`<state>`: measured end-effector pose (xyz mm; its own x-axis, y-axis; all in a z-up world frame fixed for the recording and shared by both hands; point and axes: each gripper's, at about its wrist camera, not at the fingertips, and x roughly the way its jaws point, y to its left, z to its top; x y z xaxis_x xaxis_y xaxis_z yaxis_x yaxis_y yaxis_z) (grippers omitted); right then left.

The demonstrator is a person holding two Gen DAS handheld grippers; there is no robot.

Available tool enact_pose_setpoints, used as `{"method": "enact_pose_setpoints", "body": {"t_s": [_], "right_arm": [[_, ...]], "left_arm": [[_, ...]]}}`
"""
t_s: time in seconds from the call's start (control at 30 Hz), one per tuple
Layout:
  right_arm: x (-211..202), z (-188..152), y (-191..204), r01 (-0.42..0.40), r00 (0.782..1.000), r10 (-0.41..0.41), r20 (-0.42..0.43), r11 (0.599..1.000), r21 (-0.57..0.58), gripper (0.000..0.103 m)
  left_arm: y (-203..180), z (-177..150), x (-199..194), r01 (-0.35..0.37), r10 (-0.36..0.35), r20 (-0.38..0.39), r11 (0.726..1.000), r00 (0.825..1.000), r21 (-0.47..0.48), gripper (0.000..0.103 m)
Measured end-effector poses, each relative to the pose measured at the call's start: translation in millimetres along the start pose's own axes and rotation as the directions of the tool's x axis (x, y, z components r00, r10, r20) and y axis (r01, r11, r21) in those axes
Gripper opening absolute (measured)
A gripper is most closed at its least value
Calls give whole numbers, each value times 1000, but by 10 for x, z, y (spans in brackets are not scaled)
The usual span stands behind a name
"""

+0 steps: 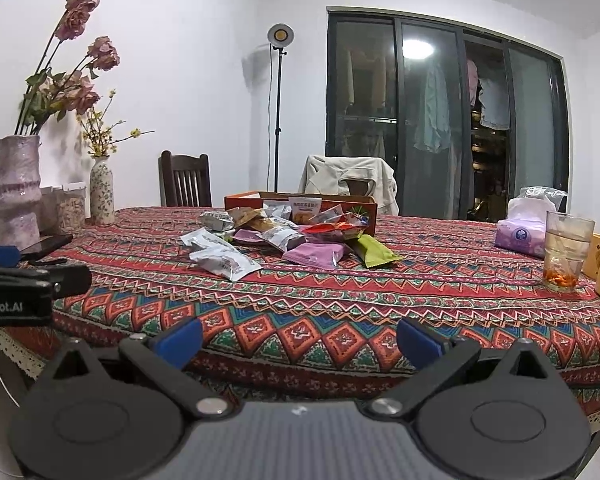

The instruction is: Organize snacks

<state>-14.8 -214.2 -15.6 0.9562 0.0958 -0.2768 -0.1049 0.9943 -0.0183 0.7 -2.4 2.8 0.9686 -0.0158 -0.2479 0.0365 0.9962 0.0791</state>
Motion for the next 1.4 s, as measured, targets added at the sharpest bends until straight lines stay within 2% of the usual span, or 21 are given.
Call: {"method": "enact_pose_setpoints", "body": {"t_s": [1.4], "right_arm": [[17, 16, -1, -5, 1000, 5, 18, 1000, 7, 103]], "left_arm": [[43, -8, 24, -12, 12, -13, 1000, 1000, 5, 103]]}}
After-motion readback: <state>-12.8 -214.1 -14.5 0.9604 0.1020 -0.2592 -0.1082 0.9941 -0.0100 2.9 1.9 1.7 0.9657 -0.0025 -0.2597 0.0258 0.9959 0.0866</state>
